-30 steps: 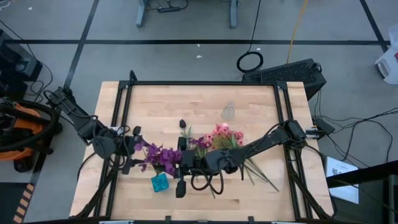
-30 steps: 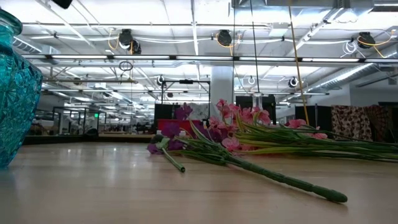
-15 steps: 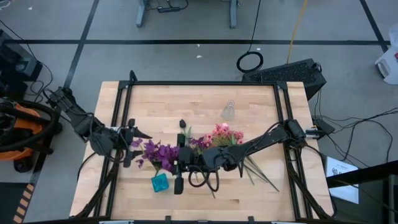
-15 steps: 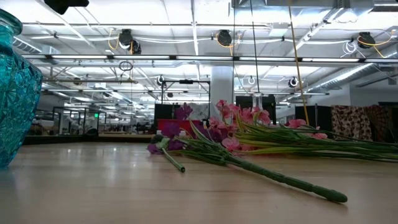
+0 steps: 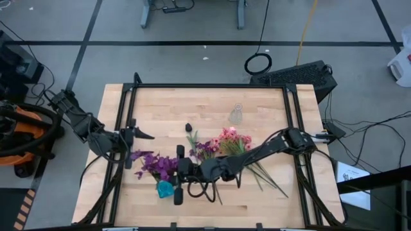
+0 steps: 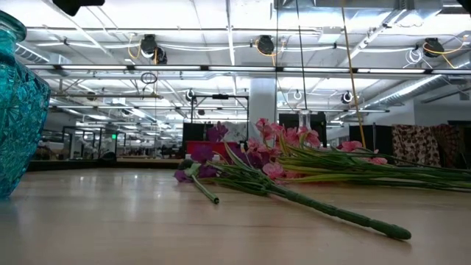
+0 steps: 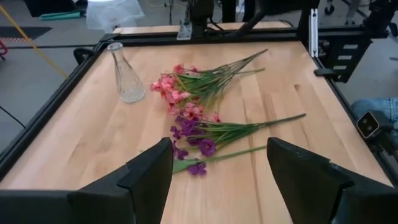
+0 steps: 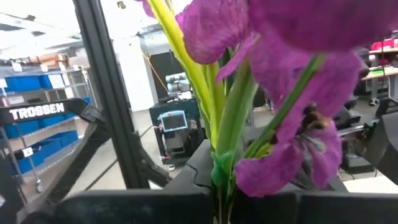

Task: Sort flowers into vase by color
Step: Put the top violet flower into the blue vase

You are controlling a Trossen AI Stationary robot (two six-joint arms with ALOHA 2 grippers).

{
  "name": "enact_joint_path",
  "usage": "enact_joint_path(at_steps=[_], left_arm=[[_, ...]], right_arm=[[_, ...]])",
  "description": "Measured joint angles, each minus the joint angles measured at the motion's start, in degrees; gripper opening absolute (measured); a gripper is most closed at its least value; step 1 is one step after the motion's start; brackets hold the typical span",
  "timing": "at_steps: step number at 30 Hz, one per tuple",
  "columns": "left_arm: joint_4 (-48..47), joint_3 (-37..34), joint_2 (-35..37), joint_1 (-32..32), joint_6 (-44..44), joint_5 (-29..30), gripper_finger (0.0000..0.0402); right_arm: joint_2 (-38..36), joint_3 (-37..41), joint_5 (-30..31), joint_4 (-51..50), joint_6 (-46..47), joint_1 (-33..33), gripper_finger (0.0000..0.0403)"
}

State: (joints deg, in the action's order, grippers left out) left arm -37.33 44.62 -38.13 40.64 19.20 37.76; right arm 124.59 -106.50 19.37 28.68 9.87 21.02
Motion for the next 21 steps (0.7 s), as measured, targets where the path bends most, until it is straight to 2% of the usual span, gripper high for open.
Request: enact_joint_path(at_steps=[15, 21], left_arm=[[-0.12, 0.0, -3.31, 0.0, 2.64, -1.62, 0.0264], [-0.08, 0.0, -4.87, 0.0, 3.51, -1.73, 0.0264]], right_arm=[[0.03, 0.01, 0.23, -6.59, -0.03, -0.26, 0.0006], [0.03, 0.01, 4.34, -12.96, -0.01, -0.33, 0.0006]])
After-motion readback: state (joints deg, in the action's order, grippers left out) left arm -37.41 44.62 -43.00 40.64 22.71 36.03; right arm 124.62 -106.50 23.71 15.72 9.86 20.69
